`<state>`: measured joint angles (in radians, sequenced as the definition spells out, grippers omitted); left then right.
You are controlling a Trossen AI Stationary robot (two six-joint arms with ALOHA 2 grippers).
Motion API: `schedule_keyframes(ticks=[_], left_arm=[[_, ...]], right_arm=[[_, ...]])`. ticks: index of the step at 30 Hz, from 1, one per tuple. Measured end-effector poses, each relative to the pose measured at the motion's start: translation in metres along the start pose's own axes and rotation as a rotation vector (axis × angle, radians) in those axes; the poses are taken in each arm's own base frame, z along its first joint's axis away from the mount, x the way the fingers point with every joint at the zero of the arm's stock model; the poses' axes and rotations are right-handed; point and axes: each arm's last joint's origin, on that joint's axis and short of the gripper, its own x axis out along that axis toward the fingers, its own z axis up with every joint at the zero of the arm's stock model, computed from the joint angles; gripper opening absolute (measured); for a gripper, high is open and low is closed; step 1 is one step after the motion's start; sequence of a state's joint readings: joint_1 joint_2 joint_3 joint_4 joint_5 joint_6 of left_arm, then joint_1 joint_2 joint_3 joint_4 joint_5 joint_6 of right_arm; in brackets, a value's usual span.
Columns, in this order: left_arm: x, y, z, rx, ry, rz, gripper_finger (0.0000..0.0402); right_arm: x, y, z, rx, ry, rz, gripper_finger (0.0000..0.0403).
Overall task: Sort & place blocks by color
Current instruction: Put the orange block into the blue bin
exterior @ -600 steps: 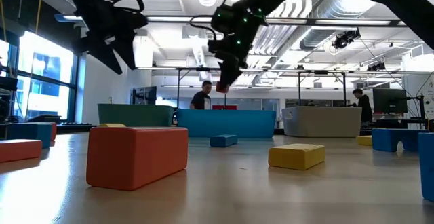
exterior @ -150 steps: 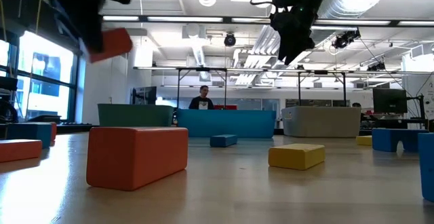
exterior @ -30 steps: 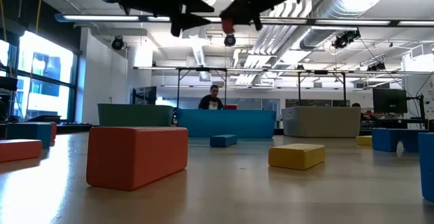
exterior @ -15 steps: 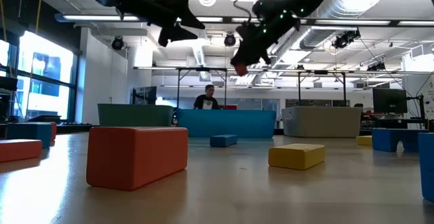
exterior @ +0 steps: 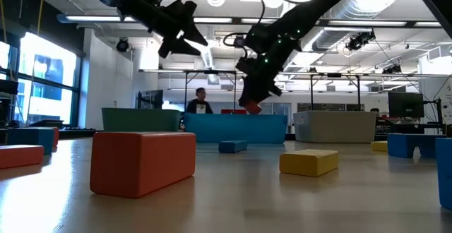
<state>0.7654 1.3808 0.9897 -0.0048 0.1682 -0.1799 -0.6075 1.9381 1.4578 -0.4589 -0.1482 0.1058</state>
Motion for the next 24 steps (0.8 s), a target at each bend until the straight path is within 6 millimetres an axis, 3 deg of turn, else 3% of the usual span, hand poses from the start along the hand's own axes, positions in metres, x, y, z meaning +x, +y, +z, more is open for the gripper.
schedule_keyframes(ticks=[6,17,24], left_arm=[[0.000,0.000,-0.003,-0.006,0.035,0.002,0.0217],[0.000,0.000,-0.004,-0.006,0.039,-0.002,0.0214],[0.000,-0.002,-0.005,-0.004,0.048,-0.007,0.0214]], right_arm=[[0.007,0.009,-0.009,-0.022,0.069,-0.104,0.0109],[0.012,0.015,-0.016,0.040,0.118,-0.111,0.0111],[0.009,0.018,-0.020,0.044,0.159,-0.102,0.0226]])
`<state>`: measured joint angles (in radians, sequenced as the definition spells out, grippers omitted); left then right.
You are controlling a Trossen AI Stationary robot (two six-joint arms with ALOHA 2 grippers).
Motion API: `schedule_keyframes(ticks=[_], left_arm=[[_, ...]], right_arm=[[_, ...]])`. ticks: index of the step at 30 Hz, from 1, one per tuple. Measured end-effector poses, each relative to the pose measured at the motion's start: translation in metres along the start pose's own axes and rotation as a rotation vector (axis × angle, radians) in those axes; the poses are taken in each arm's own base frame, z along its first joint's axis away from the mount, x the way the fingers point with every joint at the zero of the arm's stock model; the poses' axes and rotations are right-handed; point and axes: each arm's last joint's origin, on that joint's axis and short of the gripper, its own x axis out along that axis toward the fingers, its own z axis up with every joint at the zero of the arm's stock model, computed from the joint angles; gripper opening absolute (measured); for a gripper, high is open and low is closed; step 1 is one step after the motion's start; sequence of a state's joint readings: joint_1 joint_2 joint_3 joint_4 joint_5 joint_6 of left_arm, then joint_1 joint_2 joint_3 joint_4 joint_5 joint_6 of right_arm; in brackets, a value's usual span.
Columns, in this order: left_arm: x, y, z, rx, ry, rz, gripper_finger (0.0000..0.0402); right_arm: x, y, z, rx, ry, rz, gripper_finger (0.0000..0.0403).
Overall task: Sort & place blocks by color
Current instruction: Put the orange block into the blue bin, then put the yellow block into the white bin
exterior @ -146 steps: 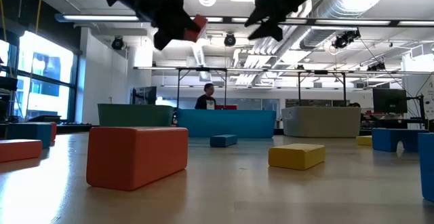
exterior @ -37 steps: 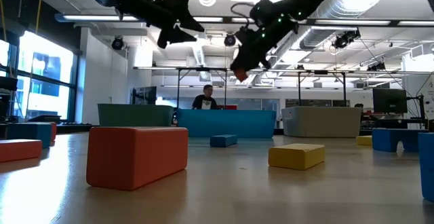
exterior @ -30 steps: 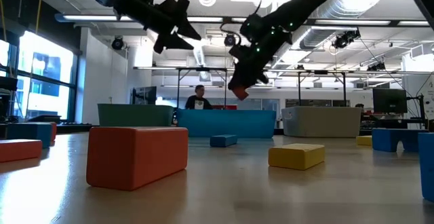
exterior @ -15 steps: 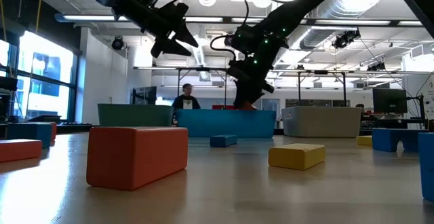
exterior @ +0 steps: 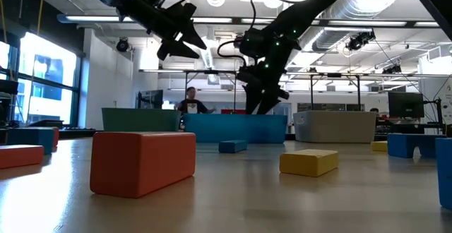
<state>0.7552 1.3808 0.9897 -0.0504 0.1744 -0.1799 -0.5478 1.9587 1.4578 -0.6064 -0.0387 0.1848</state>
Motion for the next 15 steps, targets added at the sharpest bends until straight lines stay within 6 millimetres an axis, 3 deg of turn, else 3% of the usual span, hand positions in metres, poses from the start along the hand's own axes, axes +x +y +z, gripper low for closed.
schedule_keyframes(ticks=[6,15], left_arm=[[0.001,-0.006,-0.002,0.019,0.015,-0.016,0.0214],[0.001,-0.009,-0.003,0.054,0.020,-0.023,0.0214]], right_arm=[[-0.015,0.001,0.000,0.023,-0.008,0.001,0.0239],[-0.062,0.015,-0.010,-0.101,0.007,0.015,0.0242]])
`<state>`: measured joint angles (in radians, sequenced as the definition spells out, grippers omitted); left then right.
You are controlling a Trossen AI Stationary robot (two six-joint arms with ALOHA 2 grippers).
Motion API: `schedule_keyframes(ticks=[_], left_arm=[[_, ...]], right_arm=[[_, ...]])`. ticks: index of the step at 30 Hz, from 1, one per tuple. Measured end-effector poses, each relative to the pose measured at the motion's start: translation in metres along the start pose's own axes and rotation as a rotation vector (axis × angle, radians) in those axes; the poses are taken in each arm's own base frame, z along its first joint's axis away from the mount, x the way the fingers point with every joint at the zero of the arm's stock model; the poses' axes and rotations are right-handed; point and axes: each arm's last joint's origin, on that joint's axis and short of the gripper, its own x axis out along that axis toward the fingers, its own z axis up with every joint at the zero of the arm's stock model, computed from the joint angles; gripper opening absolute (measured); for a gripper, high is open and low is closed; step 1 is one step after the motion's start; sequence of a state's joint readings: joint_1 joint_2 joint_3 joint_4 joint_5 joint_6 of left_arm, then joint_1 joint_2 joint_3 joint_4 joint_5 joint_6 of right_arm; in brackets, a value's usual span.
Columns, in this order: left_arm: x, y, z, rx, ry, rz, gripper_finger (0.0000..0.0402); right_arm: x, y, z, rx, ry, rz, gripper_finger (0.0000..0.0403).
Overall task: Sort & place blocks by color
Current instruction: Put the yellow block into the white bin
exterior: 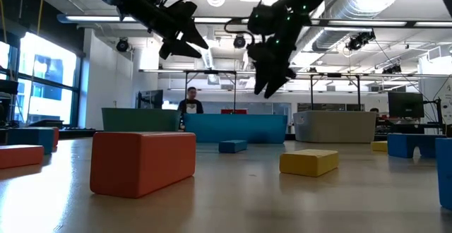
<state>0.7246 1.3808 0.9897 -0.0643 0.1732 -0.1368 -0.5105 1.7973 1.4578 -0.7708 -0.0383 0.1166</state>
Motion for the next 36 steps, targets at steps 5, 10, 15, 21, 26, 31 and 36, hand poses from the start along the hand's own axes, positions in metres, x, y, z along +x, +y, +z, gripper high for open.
schedule_keyframes(ticks=[5,10,15,21,26,31,36], left_arm=[[0.000,0.000,0.000,0.012,0.000,0.001,0.0214],[0.000,0.000,0.000,0.018,0.000,0.001,0.0214],[0.000,0.000,0.000,0.018,0.000,0.001,0.0214],[0.000,0.000,0.000,0.018,0.000,0.001,0.0214],[0.000,0.000,0.000,0.025,0.000,0.001,0.0214],[0.000,0.000,0.000,0.062,-0.001,0.000,0.0214],[0.000,0.000,0.000,0.062,-0.001,0.000,0.0214]], right_arm=[[-0.019,0.010,-0.017,-0.094,0.118,0.003,0.0242],[-0.030,0.018,-0.036,-0.184,0.282,0.009,0.0242],[-0.035,0.028,-0.052,-0.262,0.437,0.001,0.0243],[-0.040,0.037,-0.061,-0.315,0.504,-0.055,0.0243],[-0.039,0.040,-0.082,-0.318,0.499,-0.081,0.0243],[-0.043,0.039,-0.123,-0.305,0.469,-0.078,0.0243],[-0.050,0.035,-0.152,-0.391,0.429,-0.052,0.0243]])
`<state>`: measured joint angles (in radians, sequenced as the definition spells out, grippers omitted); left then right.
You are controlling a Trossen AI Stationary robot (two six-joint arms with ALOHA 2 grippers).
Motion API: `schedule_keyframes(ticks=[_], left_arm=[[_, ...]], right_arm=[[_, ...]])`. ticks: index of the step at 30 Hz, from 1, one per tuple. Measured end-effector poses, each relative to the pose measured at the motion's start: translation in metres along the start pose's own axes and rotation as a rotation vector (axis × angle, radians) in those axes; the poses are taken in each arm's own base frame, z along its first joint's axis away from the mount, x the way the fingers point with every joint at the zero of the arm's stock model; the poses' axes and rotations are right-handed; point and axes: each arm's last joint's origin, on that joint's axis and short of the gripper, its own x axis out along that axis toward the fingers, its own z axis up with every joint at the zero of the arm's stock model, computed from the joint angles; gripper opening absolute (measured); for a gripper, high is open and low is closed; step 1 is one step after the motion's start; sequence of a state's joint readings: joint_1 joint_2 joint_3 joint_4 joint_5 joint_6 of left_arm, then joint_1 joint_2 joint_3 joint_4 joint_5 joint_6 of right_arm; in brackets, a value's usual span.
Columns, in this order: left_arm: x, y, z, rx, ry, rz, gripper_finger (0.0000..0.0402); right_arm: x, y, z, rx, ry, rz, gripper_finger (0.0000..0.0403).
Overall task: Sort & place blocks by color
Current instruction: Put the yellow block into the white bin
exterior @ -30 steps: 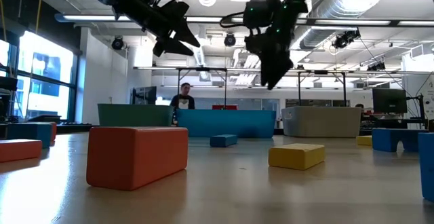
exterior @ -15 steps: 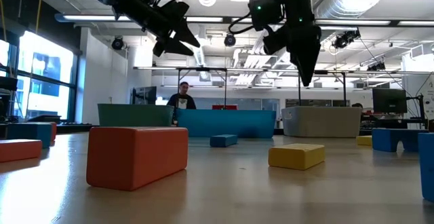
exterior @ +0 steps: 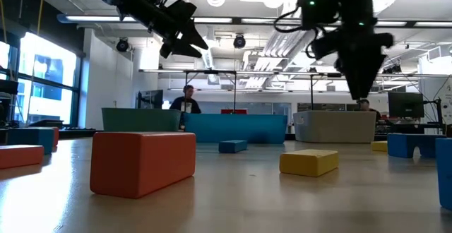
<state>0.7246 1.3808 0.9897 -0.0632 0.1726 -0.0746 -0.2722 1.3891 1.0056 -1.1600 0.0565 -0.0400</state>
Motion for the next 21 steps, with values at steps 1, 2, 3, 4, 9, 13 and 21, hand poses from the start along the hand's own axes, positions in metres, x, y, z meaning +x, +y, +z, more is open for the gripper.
schedule_keyframes(ticks=[1,2,3,4,9,13,21], left_arm=[[0.000,0.000,0.000,0.000,0.000,0.000,0.0214],[0.000,0.000,0.000,0.000,0.000,0.000,0.0214],[0.000,0.000,0.000,0.000,0.000,0.000,0.0214],[0.000,0.000,0.000,0.000,0.000,0.000,0.0214],[0.000,0.000,0.000,0.000,-0.001,0.003,0.0214],[0.000,0.001,0.000,-0.010,-0.005,0.043,0.0214],[0.000,0.002,0.000,-0.028,-0.007,0.072,0.0214]], right_arm=[[0.002,0.000,-0.006,-0.034,0.008,0.001,0.0243],[0.005,0.001,-0.010,-0.068,0.014,0.006,0.0243],[0.008,0.001,-0.014,-0.100,0.019,0.010,0.0243],[0.011,0.001,-0.018,-0.130,0.028,0.013,0.0243],[0.032,0.004,-0.030,-0.303,0.063,0.062,0.0243],[0.047,0.005,-0.032,-0.404,0.036,0.060,0.0243],[0.065,0.007,-0.035,-0.513,-0.019,0.047,0.0243]])
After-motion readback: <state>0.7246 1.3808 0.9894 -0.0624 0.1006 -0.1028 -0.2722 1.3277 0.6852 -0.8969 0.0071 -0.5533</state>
